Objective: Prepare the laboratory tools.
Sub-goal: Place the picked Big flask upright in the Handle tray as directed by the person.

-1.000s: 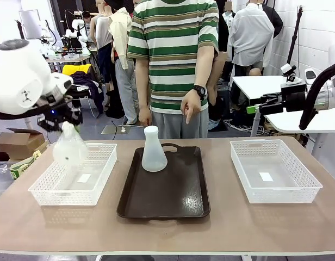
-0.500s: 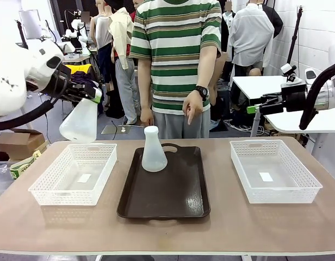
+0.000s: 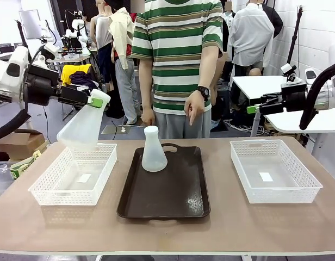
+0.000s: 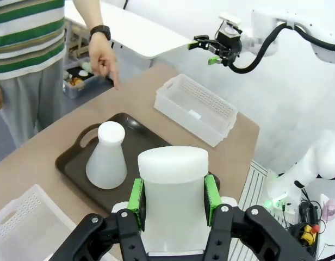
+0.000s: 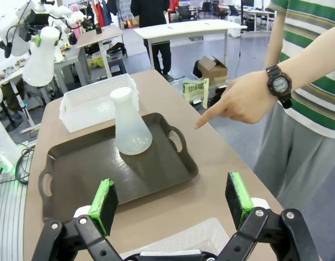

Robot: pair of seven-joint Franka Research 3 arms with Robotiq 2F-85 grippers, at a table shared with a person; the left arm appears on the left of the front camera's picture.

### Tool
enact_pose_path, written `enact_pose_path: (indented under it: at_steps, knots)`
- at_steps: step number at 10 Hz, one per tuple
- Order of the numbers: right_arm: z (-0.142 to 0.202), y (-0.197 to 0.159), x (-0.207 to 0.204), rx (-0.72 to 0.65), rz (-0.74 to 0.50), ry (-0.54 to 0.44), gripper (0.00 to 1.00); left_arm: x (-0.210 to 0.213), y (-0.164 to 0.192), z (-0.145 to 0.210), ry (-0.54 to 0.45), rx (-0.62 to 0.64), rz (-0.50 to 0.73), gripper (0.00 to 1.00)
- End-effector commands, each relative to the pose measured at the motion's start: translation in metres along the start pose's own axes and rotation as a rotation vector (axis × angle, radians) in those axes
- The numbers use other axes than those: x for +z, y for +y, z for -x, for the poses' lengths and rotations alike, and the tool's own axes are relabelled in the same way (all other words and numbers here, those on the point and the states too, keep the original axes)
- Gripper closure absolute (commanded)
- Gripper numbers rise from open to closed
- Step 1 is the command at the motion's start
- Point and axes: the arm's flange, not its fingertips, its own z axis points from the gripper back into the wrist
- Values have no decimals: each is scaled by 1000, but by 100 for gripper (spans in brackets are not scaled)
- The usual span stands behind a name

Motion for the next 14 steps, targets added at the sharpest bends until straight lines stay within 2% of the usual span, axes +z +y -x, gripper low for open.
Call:
enact_pose_path:
  at_steps: [1, 2, 3, 5, 7, 9, 12, 14]
  knots:
    - [0, 1, 0, 4, -2, 15, 0, -3, -12, -10, -2, -41, -112, 100]
    - [0, 1, 0, 4, -2, 15, 0, -3, -12, -10, -2, -41, -112, 100]
    - [0, 1, 0, 4, -2, 15, 0, -1, -4, -3, 3, -12, -31, 100]
    - [0, 1, 0, 4, -2, 15, 0, -37, -3, 12, -42, -88, 164, 100]
    - [0, 1, 0, 4, -2, 15, 0, -90, -20, 23, -117, -152, 204, 100]
    - [0, 1, 0, 4, -2, 15, 0, -137, -29, 39, -38, -283, 177, 100]
    - [0, 1, 0, 4, -2, 15, 0, -196, -18, 66, -191, -414, 282, 100]
    - [0, 1, 0, 4, -2, 15, 0, -221, -12, 77, -256, -435, 328, 100]
